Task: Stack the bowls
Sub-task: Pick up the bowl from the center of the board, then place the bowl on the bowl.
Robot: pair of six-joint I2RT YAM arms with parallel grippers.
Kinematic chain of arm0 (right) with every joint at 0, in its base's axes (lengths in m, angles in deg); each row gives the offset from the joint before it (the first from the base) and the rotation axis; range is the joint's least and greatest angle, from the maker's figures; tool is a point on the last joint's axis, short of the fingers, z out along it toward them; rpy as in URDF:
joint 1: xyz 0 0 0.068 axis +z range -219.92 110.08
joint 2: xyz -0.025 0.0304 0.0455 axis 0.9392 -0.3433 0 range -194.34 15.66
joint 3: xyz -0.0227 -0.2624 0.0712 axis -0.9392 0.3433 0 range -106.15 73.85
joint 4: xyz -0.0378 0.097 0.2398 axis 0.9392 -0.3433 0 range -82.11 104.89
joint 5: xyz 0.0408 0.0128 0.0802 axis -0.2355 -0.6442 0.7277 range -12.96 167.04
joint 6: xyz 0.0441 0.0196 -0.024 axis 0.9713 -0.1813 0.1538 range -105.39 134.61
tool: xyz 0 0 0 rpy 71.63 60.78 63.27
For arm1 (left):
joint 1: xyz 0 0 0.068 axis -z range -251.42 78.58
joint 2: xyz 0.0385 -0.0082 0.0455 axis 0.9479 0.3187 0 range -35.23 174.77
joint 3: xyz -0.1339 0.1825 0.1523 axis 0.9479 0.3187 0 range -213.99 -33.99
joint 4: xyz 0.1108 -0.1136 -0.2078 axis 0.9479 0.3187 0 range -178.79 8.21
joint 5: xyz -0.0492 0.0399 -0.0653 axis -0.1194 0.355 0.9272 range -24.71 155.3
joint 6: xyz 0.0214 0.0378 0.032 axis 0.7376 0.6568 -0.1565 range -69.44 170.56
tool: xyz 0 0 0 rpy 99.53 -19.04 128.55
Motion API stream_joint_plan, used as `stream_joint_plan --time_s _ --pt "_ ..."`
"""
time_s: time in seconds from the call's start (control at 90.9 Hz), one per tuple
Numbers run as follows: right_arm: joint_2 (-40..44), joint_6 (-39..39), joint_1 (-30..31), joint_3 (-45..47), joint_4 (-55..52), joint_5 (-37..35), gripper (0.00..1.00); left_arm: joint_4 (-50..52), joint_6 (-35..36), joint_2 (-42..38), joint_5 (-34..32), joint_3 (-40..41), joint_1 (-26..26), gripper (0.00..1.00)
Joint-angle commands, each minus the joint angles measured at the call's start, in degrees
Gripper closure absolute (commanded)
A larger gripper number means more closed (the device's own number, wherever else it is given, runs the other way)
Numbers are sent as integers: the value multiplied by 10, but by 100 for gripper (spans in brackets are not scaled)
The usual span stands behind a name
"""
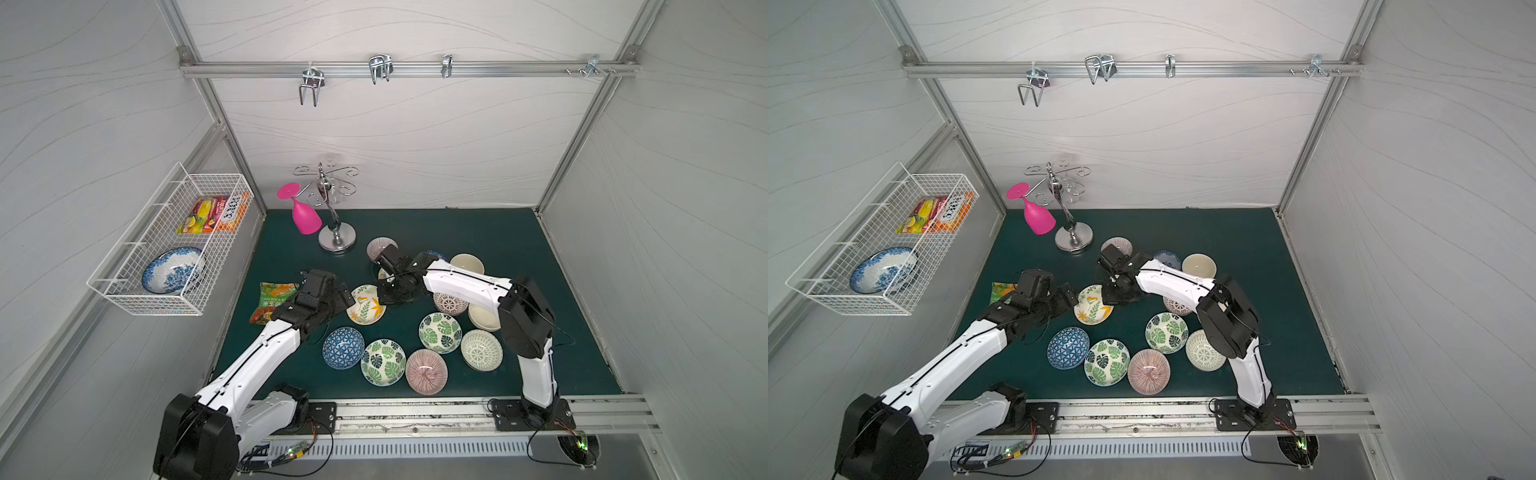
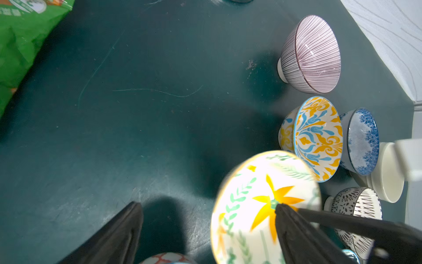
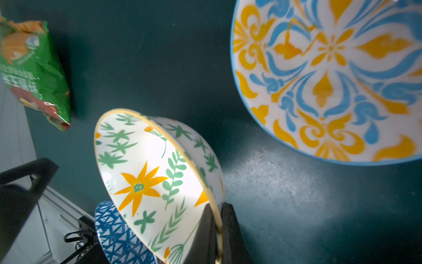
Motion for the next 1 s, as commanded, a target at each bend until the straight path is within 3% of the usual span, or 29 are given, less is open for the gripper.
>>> stream_joint_plan --time_s 0.0,0.275,0.495,0.99 --pt "53 -8 -22 -21 -5 3 100 -16 0 -8 0 -1 -2 5" --pt "118 0 -111 3 11 39 100 -23 2 -7 3 1 -2 6" --pt "115 -15 -174 24 27 73 100 -27 3 2 7 -2 -1 8" --pt "54 -26 -185 52 55 82 100 -35 6 17 11 -6 -2 9"
